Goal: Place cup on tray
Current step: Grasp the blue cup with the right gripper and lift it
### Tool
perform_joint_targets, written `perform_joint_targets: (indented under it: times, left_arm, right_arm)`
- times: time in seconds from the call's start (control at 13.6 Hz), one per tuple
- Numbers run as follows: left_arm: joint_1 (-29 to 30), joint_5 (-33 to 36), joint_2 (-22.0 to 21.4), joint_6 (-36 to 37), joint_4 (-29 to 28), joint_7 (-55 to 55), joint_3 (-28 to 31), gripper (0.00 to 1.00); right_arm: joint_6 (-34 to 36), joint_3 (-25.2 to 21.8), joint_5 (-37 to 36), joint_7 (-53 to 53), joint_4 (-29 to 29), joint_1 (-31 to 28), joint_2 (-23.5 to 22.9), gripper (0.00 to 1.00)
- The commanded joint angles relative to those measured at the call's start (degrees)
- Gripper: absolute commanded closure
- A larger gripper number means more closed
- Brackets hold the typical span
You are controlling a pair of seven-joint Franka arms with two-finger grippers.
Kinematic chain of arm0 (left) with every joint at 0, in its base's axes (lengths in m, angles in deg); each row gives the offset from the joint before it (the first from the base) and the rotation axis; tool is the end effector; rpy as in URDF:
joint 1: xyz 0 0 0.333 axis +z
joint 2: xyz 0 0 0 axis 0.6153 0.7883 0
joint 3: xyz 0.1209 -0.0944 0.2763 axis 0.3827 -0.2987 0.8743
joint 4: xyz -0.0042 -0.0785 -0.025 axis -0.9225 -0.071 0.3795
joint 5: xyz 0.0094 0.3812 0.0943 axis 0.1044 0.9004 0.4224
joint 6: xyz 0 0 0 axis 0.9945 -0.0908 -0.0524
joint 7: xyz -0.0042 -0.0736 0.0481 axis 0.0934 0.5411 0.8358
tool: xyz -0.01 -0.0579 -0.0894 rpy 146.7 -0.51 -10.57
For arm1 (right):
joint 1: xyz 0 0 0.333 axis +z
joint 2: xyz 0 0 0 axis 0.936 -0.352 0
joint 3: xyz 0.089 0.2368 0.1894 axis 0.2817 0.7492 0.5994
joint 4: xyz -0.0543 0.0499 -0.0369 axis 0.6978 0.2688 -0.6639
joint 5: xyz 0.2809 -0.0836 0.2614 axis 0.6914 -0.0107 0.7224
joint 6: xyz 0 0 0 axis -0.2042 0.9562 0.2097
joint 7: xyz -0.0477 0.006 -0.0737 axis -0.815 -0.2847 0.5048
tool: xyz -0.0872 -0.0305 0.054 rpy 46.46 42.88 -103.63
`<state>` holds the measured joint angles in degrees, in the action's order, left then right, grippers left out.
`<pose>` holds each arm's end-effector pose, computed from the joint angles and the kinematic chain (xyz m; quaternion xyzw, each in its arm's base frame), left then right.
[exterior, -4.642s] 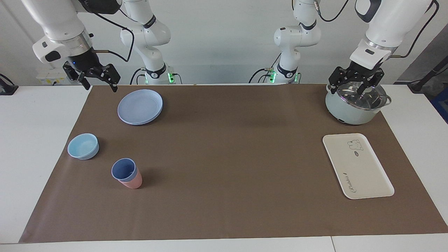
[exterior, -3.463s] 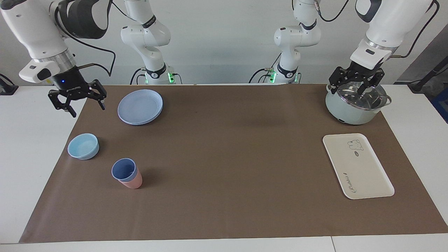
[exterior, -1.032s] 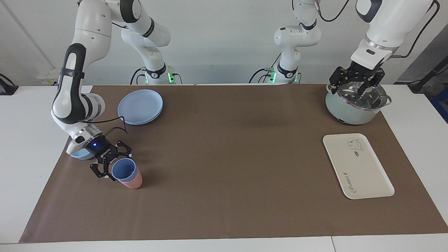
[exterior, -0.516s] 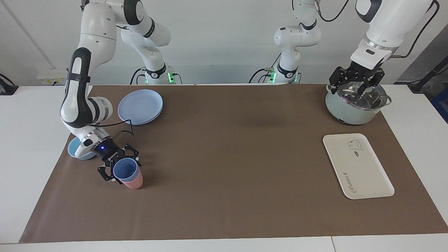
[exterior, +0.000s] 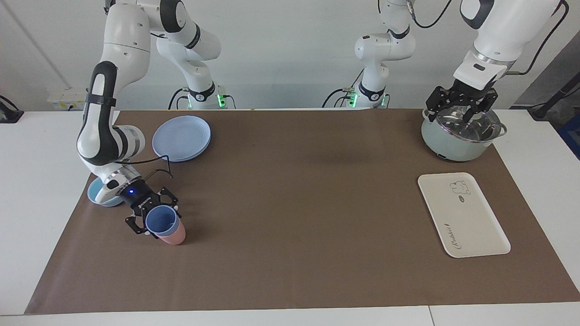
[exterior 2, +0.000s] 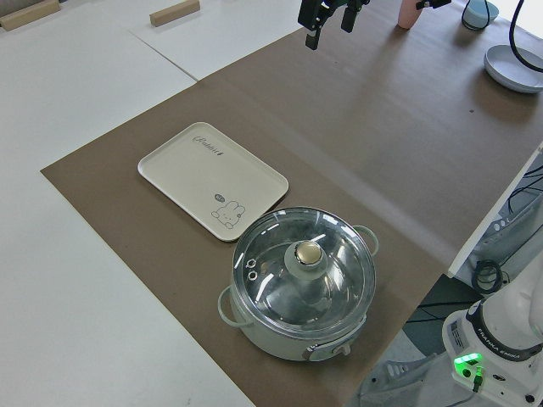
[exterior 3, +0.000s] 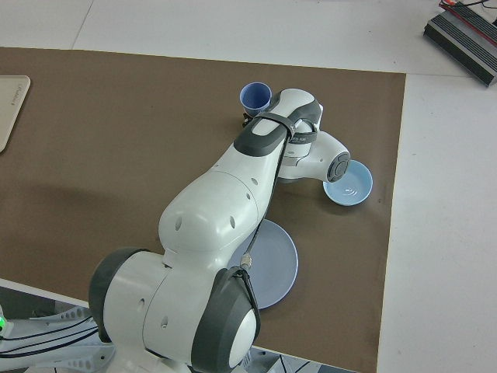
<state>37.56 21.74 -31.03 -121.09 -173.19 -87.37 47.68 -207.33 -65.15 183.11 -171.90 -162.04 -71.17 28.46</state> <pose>0.5411 -0.0395 0.6321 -0.9976 0.0691 -0.0002 0.0038 0.6290 -0.0861 0.2791 -0.8004 -0.2875 -0.4677 0.2408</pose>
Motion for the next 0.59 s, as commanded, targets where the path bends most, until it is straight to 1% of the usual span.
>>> perform_joint_targets:
  times: [0.0,0.15,0.22,0.29,0.44,0.52]
  left_arm:
    - [-0.55,-0.65,-1.44,-0.97,-1.81,0.43,0.31,0.0]
    - [-1.94,-0.91,-1.44,-1.75,-2.08,0.7,0.14,0.0]
    - [-2.3,-1.43,-1.87,-1.93,-3.12,1.05,0.13,0.0]
    - [-2.92,-2.74,-2.05,-2.46,-3.57,1.84,0.22,0.0]
    - [-4.76,-4.25,-1.44,-5.69,-4.62,6.22,0.13,0.0]
    - [-5.9,-6.69,-1.26,-6.76,-5.41,6.76,0.22,0.0]
  right_arm:
    - [-7.31,0.05,-8.77,7.76,0.83,2.91,5.25,1.0]
    - [-7.61,0.14,-26.49,22.85,1.0,3.54,9.39,1.0]
    - [-7.17,0.14,-34.5,28.67,1.18,3.62,11.33,1.0]
    - [-6.3,0.23,-40.76,32.9,1.18,3.62,13.26,1.0]
    - [-2.18,0.14,-48.34,39.94,1.18,3.98,16.6,1.0]
    - [-0.94,0.31,-53.25,43.72,1.27,4.06,18.27,1.0]
